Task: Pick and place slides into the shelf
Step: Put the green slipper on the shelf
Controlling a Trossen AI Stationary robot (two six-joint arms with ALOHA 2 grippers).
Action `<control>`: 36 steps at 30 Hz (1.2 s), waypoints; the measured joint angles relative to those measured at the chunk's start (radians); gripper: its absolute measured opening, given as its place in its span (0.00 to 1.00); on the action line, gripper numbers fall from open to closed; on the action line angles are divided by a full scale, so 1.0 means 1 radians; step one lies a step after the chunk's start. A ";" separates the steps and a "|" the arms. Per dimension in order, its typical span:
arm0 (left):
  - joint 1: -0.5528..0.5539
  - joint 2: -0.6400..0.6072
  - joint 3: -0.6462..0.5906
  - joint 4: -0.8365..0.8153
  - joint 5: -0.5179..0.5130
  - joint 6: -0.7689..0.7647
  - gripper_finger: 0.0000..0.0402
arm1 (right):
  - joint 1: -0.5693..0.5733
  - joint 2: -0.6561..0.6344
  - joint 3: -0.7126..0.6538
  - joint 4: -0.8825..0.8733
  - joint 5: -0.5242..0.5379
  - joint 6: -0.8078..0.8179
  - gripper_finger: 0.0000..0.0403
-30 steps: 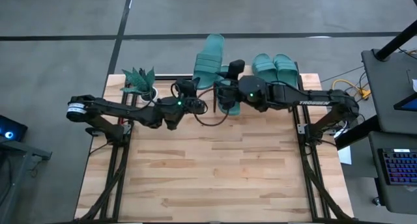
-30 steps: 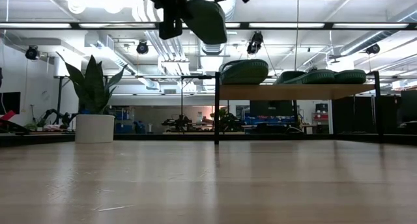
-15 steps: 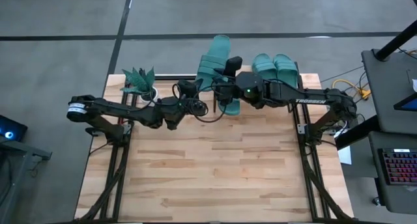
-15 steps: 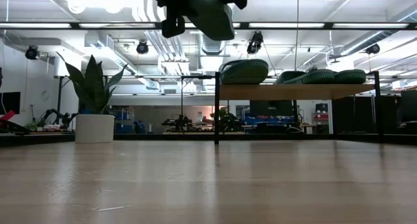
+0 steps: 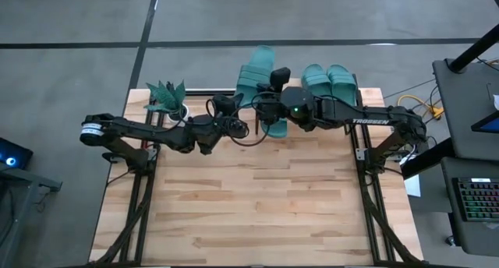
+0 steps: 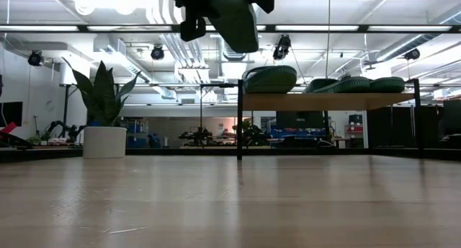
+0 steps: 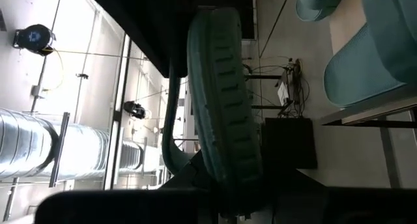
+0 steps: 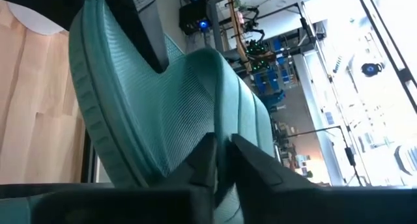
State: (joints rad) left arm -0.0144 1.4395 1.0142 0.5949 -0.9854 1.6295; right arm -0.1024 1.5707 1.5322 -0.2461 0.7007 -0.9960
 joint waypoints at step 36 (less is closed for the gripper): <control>0.001 -0.533 -0.127 -0.571 0.563 -0.933 0.44 | -0.003 -0.371 -0.263 0.031 -0.154 0.027 0.02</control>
State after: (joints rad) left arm -0.0132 0.9061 0.8876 0.0234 -0.4223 0.6961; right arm -0.1059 1.1998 1.2691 -0.2154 0.5465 -0.9693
